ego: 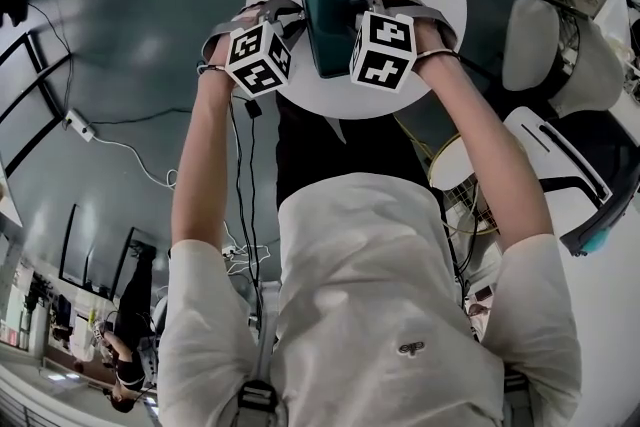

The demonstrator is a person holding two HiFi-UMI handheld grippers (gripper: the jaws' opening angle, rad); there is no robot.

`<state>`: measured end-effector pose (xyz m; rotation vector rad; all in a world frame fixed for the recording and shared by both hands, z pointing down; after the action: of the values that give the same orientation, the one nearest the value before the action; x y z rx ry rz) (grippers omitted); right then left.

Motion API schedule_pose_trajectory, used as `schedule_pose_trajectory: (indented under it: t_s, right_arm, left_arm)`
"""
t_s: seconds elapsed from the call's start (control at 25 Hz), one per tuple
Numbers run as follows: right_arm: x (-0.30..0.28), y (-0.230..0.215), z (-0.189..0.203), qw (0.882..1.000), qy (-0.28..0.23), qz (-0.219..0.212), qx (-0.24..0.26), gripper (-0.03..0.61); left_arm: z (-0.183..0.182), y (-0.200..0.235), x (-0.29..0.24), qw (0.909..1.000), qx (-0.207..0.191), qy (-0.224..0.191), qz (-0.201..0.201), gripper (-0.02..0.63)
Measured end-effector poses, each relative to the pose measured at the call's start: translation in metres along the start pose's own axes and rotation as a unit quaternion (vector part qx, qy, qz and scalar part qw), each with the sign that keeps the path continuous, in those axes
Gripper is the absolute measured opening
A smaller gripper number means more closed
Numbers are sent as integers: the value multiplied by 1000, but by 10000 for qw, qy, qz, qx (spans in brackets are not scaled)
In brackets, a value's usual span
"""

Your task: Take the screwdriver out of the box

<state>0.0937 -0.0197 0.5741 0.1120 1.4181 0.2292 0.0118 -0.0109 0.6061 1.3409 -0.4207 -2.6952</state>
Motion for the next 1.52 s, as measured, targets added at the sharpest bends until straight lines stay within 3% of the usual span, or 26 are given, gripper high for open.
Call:
schedule_pose_trajectory:
  t_s: [0.68,0.84,1.0,1.08,1.36,1.52]
  right_arm:
    - [1,1,-8,9998,183,32,-30,149]
    - [0,1,-9,9998,187,34,-43,149]
    - [1,1,-8,9998,174,51,-62,147]
    - [2,1,-9,9998,170,58,-80,147]
    - [0,2,-8,9997,213,63,-130,146]
    - [-1,0,-8,9997,205,51,-156,146]
  left_arm:
    - [5,-2,4,9999,84,-99,-3,79]
    - [8,0,5,9977,540,-245,323,77]
    - [9,4,7,9884,1186,-615,728,74]
    - [9,3,9,9859,1298,-728,764,72]
    - [9,-3,7,9986,418,-310,-4,69]
    - [19,-4,14,9994,321,-70,-118,69]
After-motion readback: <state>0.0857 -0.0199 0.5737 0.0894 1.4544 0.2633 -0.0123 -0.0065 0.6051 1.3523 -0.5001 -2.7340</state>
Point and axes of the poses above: the fingertips, and each gripper's own axes: x backward along the fingers, y to its left, z out of its underside, the point moved 3 cm from there along x, backward along the fingers, and after that the axes turned 15 degrees about z, right-handed, at the moved point
